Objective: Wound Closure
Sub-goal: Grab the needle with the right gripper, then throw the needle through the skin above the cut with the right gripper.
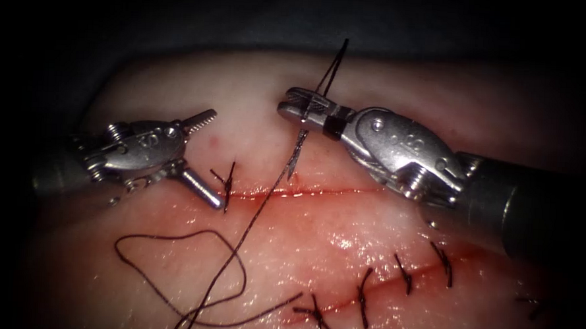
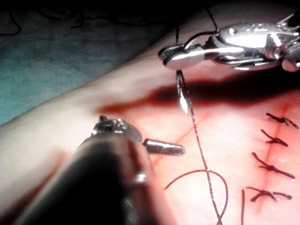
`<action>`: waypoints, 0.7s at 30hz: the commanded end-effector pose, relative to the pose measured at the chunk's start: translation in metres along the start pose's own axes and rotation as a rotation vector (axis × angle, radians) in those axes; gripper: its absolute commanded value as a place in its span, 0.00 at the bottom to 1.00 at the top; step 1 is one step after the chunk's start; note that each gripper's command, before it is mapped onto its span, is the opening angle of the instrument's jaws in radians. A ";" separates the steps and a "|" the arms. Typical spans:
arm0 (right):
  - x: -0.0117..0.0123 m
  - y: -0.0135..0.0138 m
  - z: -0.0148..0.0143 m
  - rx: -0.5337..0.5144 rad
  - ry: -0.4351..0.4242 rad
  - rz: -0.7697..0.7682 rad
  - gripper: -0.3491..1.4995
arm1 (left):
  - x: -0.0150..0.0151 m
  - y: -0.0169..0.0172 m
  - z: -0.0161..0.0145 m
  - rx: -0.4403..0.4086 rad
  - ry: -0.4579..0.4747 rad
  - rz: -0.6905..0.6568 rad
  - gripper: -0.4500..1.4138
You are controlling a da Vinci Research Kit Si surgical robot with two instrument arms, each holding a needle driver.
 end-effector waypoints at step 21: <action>-0.0058 -0.0004 0.0034 0.144 0.038 -0.148 0.00 | -0.0066 0.0076 0.0069 0.041 0.091 0.080 0.48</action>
